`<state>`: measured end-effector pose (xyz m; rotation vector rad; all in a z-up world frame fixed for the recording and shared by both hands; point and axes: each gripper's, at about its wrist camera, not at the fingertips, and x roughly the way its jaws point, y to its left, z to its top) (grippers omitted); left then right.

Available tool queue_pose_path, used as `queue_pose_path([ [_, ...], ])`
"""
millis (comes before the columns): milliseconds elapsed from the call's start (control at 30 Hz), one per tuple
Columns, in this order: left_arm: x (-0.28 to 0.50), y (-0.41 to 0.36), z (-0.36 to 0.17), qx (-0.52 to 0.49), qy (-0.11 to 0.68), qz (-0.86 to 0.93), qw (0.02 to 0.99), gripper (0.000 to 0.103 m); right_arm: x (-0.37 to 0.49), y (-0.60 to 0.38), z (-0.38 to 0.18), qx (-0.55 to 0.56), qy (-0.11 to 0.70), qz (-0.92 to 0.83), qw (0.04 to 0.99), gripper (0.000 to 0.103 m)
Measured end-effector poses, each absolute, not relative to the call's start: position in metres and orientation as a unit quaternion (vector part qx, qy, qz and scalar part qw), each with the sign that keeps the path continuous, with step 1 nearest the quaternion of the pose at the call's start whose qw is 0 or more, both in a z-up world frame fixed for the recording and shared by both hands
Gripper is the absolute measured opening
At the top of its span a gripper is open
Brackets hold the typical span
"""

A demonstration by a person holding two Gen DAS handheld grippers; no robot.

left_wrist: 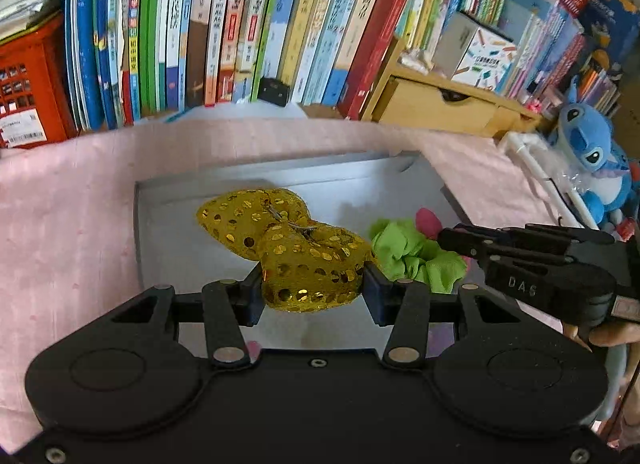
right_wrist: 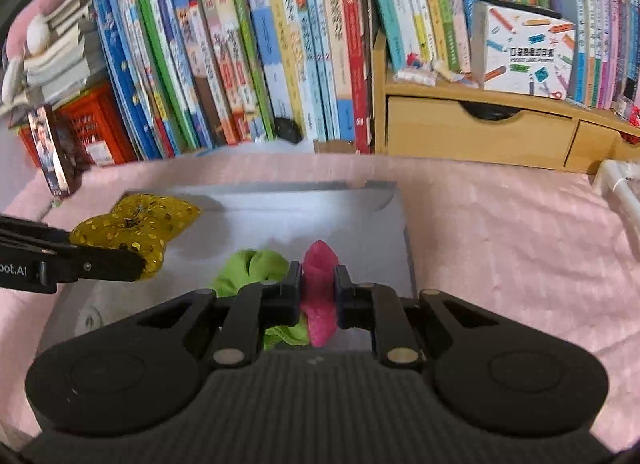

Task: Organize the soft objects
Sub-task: 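Lower the gold bow and pink scrunchie into the white tray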

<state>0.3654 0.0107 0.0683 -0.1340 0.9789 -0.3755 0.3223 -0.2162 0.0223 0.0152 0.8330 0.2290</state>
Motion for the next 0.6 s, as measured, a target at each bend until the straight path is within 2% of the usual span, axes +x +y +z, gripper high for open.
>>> queue_pose_path([
  [467, 0.366, -0.005, 0.049, -0.032, 0.494, -0.187, 0.849, 0.051, 0.324, -0.206, 0.012, -0.045, 0.434, 0.12, 0.892, 0.02],
  [600, 0.363, -0.004, 0.05, -0.035, 0.49, -0.191, 0.85, 0.056, 0.324, -0.207, 0.01, -0.045, 0.435, 0.12, 0.891, 0.021],
])
